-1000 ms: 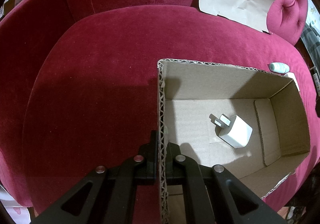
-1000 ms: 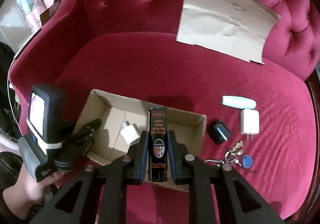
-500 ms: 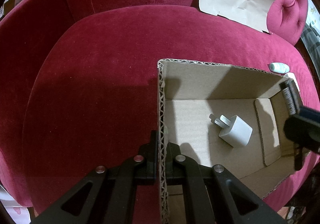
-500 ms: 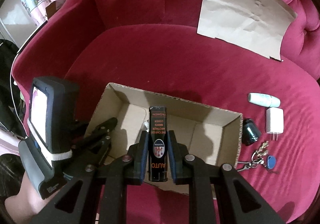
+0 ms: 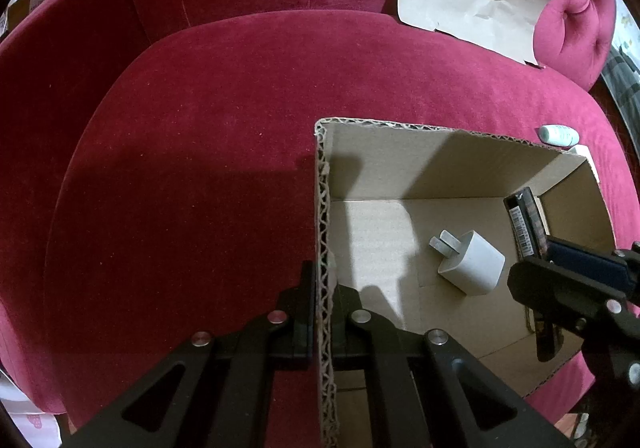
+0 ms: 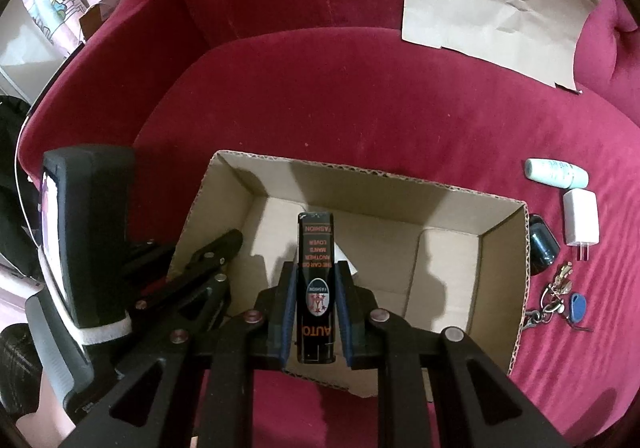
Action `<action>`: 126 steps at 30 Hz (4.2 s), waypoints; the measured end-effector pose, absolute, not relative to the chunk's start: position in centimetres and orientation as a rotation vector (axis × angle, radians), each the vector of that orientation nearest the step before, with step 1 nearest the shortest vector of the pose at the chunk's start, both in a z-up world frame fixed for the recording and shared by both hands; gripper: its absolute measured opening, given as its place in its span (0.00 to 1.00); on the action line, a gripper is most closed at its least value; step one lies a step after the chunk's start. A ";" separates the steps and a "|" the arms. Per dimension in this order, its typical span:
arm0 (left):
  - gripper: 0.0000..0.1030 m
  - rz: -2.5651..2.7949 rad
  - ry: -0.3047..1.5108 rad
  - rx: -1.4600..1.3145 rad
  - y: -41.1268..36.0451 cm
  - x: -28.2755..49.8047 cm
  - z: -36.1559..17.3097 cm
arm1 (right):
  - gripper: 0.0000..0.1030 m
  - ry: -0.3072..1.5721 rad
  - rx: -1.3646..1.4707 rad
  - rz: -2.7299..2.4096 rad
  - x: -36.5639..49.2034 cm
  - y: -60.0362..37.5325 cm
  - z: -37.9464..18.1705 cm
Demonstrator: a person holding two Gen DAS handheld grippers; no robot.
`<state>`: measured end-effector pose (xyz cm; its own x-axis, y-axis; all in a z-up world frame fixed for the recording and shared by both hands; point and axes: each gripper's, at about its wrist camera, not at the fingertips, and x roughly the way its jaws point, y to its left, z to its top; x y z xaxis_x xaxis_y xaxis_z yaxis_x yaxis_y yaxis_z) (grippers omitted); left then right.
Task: Organize rigid objects
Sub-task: 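Carry the black AUTO box into the cardboard box and release it, then move the open right tool back toward the brass keyring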
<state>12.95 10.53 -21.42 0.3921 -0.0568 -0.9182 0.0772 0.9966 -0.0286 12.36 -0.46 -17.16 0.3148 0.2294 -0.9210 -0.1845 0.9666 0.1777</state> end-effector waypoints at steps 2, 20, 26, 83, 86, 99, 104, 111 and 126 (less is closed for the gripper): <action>0.03 -0.085 1.164 0.021 10.6 12.9 -21.4 | 0.18 1.216 0.041 0.273 12.4 -0.4 -17.1; 0.03 -0.086 1.166 0.022 10.5 13.0 -21.4 | 0.90 1.164 0.033 0.217 12.0 -1.7 -16.2; 0.03 -0.085 1.166 0.022 10.5 12.9 -21.4 | 0.98 1.152 0.045 0.191 12.2 -2.2 -16.0; 0.03 -0.087 1.167 0.022 10.6 13.2 -21.4 | 0.99 1.125 0.056 -0.107 9.7 -18.2 -17.0; 0.03 -0.088 1.168 0.021 10.6 13.2 -21.4 | 0.99 1.140 0.056 -0.106 9.6 -18.4 -18.0; 0.03 -0.089 1.169 0.018 10.6 13.2 -21.4 | 0.99 1.193 0.045 -0.122 9.7 -18.8 -21.2; 0.03 -0.089 1.169 0.017 10.6 13.2 -21.4 | 0.95 1.197 0.047 -0.121 10.7 -18.6 -21.5; 0.03 -0.089 1.170 0.015 10.6 13.2 -21.5 | 0.72 1.228 0.048 -0.106 12.3 -18.0 -22.7; 0.03 -0.090 1.170 0.014 10.6 13.2 -21.5 | 0.11 1.239 -0.004 -0.128 13.0 -17.4 -24.0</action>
<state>13.18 10.59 -21.46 0.3871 -0.0634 -0.9198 0.0776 0.9963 -0.0361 13.00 -17.40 -24.01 0.3196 -0.0995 -0.9423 0.0955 0.9928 -0.0724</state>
